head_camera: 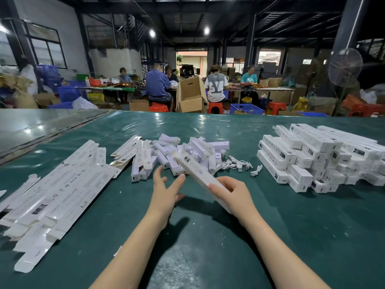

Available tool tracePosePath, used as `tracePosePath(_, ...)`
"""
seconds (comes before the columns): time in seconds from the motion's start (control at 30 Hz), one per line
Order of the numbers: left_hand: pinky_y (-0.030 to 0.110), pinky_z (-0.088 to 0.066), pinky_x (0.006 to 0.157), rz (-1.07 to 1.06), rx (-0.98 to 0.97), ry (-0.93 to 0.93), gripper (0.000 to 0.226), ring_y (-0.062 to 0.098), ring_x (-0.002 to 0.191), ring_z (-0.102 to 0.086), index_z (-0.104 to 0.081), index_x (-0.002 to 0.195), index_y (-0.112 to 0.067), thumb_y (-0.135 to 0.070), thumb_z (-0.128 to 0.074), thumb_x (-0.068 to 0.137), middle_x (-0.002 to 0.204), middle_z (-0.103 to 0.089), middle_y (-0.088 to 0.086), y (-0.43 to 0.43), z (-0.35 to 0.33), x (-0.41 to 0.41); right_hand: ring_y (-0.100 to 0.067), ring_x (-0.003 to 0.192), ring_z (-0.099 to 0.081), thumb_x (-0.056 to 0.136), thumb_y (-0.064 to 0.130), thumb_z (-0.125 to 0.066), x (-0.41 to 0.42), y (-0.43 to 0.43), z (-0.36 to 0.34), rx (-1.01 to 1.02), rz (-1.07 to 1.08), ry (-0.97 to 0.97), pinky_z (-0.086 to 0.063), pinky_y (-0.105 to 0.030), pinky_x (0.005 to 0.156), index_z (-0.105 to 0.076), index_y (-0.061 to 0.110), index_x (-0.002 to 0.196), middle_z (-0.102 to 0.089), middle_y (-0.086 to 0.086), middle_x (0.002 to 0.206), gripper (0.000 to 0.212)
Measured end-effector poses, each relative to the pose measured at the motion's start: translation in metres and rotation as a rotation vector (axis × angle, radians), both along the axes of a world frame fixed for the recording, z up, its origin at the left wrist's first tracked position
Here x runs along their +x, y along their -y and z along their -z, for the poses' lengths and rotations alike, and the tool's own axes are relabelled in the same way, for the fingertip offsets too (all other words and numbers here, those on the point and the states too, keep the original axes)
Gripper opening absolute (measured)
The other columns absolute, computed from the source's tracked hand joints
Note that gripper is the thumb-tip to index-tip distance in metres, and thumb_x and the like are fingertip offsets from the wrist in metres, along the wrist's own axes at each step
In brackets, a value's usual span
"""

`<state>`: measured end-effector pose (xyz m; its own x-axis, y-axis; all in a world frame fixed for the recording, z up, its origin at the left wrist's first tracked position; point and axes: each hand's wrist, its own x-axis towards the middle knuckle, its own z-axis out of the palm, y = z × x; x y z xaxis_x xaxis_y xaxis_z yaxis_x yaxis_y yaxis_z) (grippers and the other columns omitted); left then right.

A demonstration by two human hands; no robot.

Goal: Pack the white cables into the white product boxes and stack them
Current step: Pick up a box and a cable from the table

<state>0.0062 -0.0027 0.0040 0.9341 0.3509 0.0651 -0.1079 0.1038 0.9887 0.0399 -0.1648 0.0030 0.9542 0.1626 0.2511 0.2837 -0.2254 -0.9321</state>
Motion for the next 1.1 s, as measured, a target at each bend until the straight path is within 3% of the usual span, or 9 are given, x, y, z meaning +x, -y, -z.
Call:
tracePosePath(0.1, 0.032, -0.051, 0.08, 0.057, -0.073, -0.006, 0.06, 0.016, 0.092, -0.059, -0.02, 0.136, -0.026, -0.019, -0.056, 0.089, 0.13, -0.036, 0.008, 0.009, -0.001, -0.002, -0.01, 0.075, -0.052, 0.086, 0.01, -0.061, -0.002, -0.017, 0.004, 0.037, 0.029, 0.019, -0.041, -0.016, 0.068, -0.054, 0.021, 0.1, -0.056, 0.007, 0.084, 0.019)
tracePosePath(0.2, 0.017, -0.048, 0.068, 0.082, 0.043, -0.025, 0.045, 0.009, 0.089, -0.06, -0.03, 0.122, -0.023, -0.022, -0.059, 0.088, 0.113, -0.056, 0.0, 0.02, -0.002, -0.005, -0.01, 0.078, -0.054, 0.091, 0.004, -0.052, -0.011, -0.03, 0.004, 0.078, -0.291, -0.075, -0.044, -0.021, 0.073, -0.059, 0.017, 0.101, -0.06, 0.006, 0.085, 0.018)
tracePosePath(0.33, 0.027, -0.038, 0.066, -0.224, 0.692, -0.016, 0.04, 0.016, 0.082, -0.057, -0.048, 0.11, -0.034, -0.023, -0.064, 0.075, 0.086, -0.059, -0.017, 0.008, -0.004, -0.011, -0.016, 0.102, -0.053, 0.087, 0.004, -0.051, 0.004, -0.017, 0.007, -0.323, 0.125, 0.13, -0.036, -0.022, 0.087, -0.069, 0.009, 0.101, -0.061, -0.002, 0.104, 0.023)
tracePosePath(0.4, 0.026, -0.04, 0.067, -0.157, 0.863, -0.022, 0.037, 0.017, 0.085, -0.056, -0.055, 0.101, -0.041, -0.027, -0.063, 0.068, 0.084, -0.057, -0.017, 0.0, -0.009, -0.017, -0.023, 0.117, -0.043, 0.085, 0.005, -0.049, 0.014, 0.0, 0.009, -0.503, 0.36, 0.081, -0.032, -0.027, 0.093, -0.063, 0.012, 0.112, -0.051, -0.006, 0.123, 0.032)
tracePosePath(0.53, 0.032, -0.034, 0.087, 0.064, 1.452, -0.257, 0.024, 0.017, 0.09, -0.046, -0.062, 0.094, -0.03, -0.034, -0.059, 0.071, 0.087, -0.057, -0.008, -0.011, -0.015, -0.019, -0.026, 0.119, -0.037, 0.083, 0.013, -0.053, 0.024, 0.012, 0.012, -0.415, 0.509, -0.071, -0.031, -0.033, 0.096, -0.06, 0.017, 0.11, -0.041, -0.007, 0.128, 0.028)
tracePosePath(0.67, 0.041, -0.029, 0.101, 0.127, 1.504, -0.336, 0.007, 0.02, 0.087, -0.046, -0.058, 0.08, -0.023, -0.025, -0.055, 0.074, 0.083, -0.055, -0.005, -0.011, -0.019, -0.021, -0.028, 0.124, -0.033, 0.083, 0.014, -0.051, 0.036, 0.013, 0.013, -0.548, 0.537, -0.049, -0.029, -0.037, 0.099, -0.053, 0.016, 0.12, -0.037, -0.008, 0.132, 0.037)
tracePosePath(0.8, 0.035, -0.033, 0.1, 0.2, 1.51, -0.247, 0.047, 0.021, 0.116, -0.046, -0.046, 0.127, -0.024, -0.023, -0.051, 0.081, 0.131, -0.044, -0.002, -0.003, -0.012, -0.019, -0.027, 0.136, -0.019, 0.089, 0.028, -0.047, 0.056, 0.028, 0.012, -0.845, 0.472, -0.017, -0.024, -0.041, 0.107, -0.032, 0.017, 0.141, -0.018, -0.006, 0.152, 0.055)
tracePosePath(0.9, 0.037, -0.029, 0.105, 0.255, 1.48, -0.088, 0.058, 0.019, 0.122, -0.042, -0.035, 0.136, -0.03, -0.019, -0.049, 0.081, 0.137, -0.041, -0.006, 0.005, -0.007, -0.018, -0.026, 0.141, -0.011, 0.092, 0.053, -0.035, 0.068, 0.037, 0.013, -1.039, 0.387, -0.089, -0.018, -0.043, 0.11, -0.025, 0.022, 0.145, -0.009, -0.001, 0.157, 0.062)
tracePosePath(1.1, 0.03, -0.032, 0.094, 0.252, 1.464, -0.019, 0.053, 0.018, 0.116, -0.046, -0.036, 0.133, -0.034, -0.021, -0.047, 0.083, 0.129, -0.047, -0.008, 0.007, -0.001, -0.015, -0.027, 0.112, -0.046, 0.093, 0.036, -0.041, 0.058, 0.034, 0.011, -1.017, 0.393, 0.093, -0.04, -0.034, 0.086, -0.054, 0.012, 0.116, -0.051, -0.005, 0.124, 0.035)
